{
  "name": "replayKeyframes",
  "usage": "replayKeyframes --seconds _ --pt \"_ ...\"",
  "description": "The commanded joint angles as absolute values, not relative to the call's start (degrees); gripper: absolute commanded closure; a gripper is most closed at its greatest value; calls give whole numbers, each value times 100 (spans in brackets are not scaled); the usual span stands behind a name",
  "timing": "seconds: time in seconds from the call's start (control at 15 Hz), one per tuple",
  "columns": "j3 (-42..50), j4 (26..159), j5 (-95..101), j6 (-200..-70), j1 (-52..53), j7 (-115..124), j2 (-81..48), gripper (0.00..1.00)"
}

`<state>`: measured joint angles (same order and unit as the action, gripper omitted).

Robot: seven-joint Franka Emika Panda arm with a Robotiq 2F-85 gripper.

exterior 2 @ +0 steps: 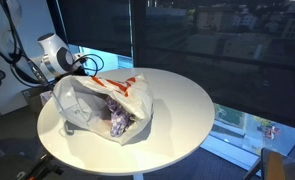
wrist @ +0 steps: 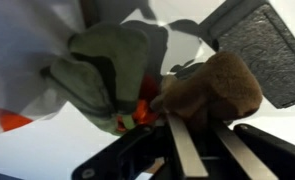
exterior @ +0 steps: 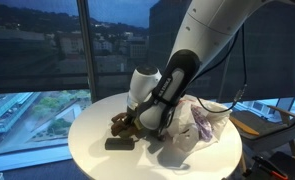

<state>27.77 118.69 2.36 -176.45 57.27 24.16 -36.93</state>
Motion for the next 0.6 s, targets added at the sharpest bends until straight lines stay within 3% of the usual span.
replayKeyframes --seconds 0.0,0.53 --pt "3961 12447 397 -17237 6614 2628 -3054 96" --pt "7255 13128 964 -17051 9005 3404 -1994 96"
